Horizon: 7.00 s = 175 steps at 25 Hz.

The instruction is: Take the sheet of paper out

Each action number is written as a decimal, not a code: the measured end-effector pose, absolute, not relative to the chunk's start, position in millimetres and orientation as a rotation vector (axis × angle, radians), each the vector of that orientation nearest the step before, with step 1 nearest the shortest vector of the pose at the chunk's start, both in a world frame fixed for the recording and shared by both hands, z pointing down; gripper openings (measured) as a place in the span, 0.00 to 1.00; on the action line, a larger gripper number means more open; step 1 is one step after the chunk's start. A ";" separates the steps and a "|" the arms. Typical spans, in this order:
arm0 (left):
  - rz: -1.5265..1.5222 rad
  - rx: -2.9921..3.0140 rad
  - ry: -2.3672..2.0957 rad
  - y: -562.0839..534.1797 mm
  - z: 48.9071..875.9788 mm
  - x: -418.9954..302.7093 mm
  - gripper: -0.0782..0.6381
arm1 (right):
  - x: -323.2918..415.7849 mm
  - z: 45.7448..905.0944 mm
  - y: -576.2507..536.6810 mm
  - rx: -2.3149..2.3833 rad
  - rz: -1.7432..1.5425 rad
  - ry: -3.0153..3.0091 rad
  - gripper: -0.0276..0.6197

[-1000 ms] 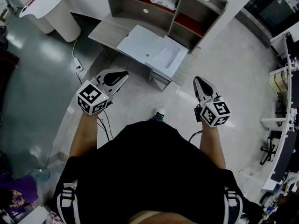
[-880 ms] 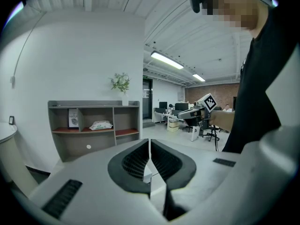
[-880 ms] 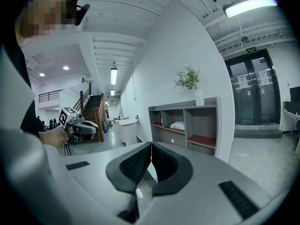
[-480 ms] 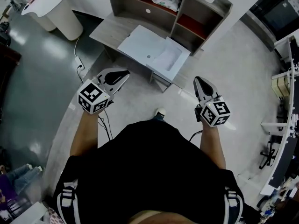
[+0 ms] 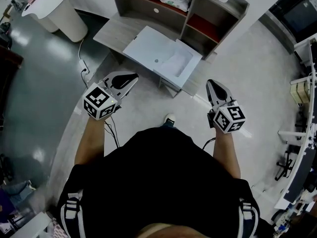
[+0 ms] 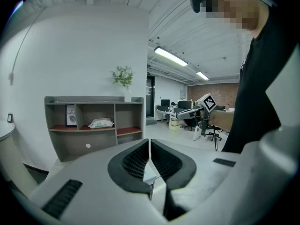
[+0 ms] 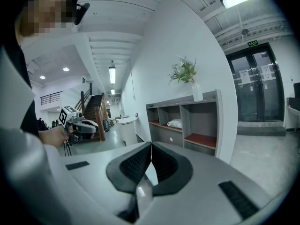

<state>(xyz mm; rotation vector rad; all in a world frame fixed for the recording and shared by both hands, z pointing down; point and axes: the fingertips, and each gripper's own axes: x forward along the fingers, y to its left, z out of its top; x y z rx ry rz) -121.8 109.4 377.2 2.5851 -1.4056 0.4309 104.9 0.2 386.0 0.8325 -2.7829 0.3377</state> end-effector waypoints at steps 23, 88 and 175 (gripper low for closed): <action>0.446 2.526 -1.453 20.2 384.5 -105.5 0.15 | 111.5 400.9 -96.4 0.748 0.361 -2.785 0.06; 0.488 2.517 -1.420 -73.6 400.2 -75.3 0.15 | 131.0 420.8 -187.1 0.704 0.364 -2.771 0.06; 0.901 2.359 -0.694 -274.4 720.1 -113.1 0.15 | 226.9 654.5 -175.6 1.274 0.909 -1.940 0.06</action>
